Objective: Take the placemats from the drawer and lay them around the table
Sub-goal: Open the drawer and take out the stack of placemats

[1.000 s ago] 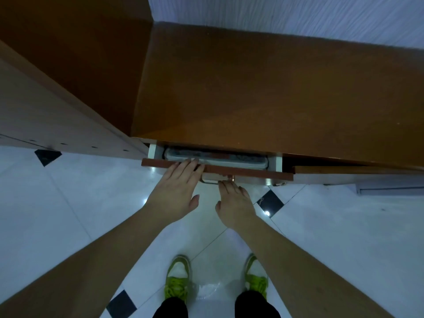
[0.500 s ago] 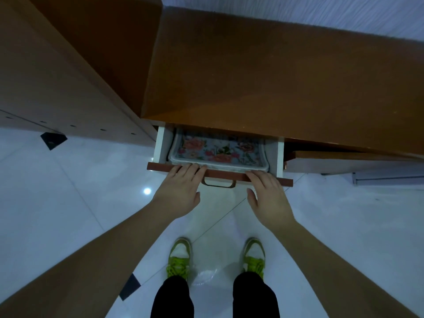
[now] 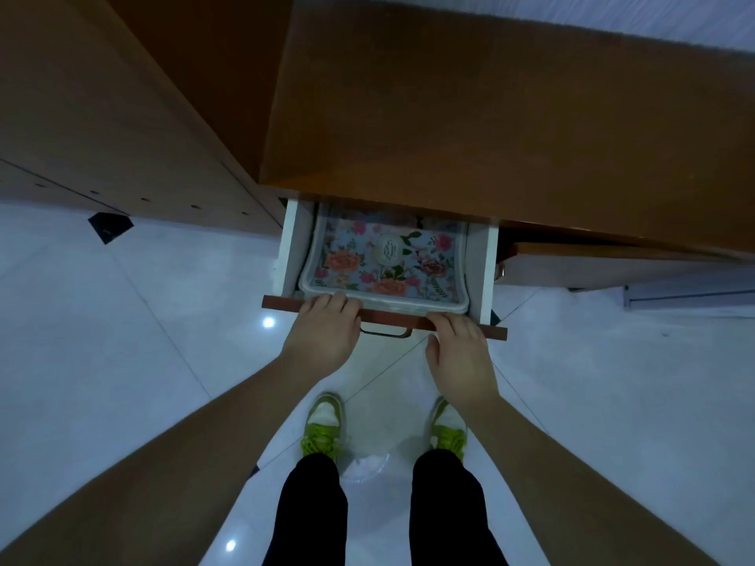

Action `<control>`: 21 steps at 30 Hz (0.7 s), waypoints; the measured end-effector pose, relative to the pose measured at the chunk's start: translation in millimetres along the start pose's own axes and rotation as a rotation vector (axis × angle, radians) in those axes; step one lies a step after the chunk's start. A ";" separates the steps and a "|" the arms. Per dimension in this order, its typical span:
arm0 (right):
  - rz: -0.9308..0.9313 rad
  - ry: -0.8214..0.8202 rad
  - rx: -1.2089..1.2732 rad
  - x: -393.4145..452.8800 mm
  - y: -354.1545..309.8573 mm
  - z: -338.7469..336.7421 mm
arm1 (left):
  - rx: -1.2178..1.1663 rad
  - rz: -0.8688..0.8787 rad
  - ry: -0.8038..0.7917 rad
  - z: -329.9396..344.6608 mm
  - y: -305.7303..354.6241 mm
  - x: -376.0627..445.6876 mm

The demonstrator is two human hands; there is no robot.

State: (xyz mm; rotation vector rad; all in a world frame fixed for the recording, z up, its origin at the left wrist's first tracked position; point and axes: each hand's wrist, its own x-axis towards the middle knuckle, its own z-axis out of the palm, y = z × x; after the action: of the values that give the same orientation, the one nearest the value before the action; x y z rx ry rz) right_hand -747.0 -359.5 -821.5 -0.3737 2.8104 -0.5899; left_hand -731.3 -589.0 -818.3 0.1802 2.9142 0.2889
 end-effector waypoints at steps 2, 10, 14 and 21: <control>-0.007 -0.023 -0.007 -8.2 1.5 0.9 | -0.019 -0.025 -0.014 1.1 3.6 -6.9; -0.060 -0.087 -0.086 -37.8 5.4 6.4 | -0.028 -0.061 -0.004 4.4 10.5 -27.5; -0.042 -0.114 -0.124 -47.6 0.8 6.4 | -0.127 -0.132 -0.077 5.6 12.3 -34.2; -0.009 -0.107 -0.160 -46.1 -7.5 5.2 | -0.167 -0.179 -0.085 7.0 15.7 -41.9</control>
State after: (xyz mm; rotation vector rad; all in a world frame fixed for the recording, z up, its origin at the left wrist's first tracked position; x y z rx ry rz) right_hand -700.8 -354.4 -814.5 -0.4343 2.7614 -0.3364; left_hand -687.5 -578.4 -813.7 -0.0914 2.7812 0.4793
